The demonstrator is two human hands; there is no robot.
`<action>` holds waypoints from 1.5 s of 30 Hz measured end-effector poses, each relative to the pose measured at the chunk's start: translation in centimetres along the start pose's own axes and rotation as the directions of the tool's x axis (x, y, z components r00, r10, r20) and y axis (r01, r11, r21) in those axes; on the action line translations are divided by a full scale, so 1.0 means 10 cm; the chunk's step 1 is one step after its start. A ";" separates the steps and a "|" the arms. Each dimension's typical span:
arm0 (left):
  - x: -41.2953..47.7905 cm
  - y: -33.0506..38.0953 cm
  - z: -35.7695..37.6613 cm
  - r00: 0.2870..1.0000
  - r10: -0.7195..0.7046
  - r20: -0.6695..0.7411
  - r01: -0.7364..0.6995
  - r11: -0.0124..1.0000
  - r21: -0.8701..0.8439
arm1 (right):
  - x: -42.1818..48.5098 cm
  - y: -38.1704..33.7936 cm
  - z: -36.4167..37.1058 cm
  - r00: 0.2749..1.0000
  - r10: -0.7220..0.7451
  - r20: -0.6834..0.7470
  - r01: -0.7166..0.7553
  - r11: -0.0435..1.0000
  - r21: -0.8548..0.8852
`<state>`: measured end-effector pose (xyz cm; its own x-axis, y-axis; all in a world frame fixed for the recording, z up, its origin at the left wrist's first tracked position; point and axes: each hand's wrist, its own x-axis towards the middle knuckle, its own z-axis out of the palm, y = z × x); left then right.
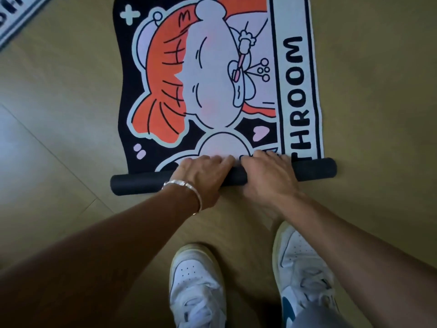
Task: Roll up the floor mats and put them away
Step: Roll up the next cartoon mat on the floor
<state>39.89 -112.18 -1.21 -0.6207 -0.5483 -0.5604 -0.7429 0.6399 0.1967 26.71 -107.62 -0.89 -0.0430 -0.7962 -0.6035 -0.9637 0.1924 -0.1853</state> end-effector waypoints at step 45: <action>-0.05 -0.28 0.32 0.949 0.137 -0.284 -0.089 0.981 0.174 | 0.13 0.27 -0.05 0.968 -0.223 -0.118 0.243 0.950 0.196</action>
<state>43.07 -111.92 -4.05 -0.7619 -0.5855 -0.2769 -0.6293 0.7704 0.1027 23.96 -108.42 -1.75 0.1424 -0.8813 -0.4507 -0.8744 0.1014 -0.4745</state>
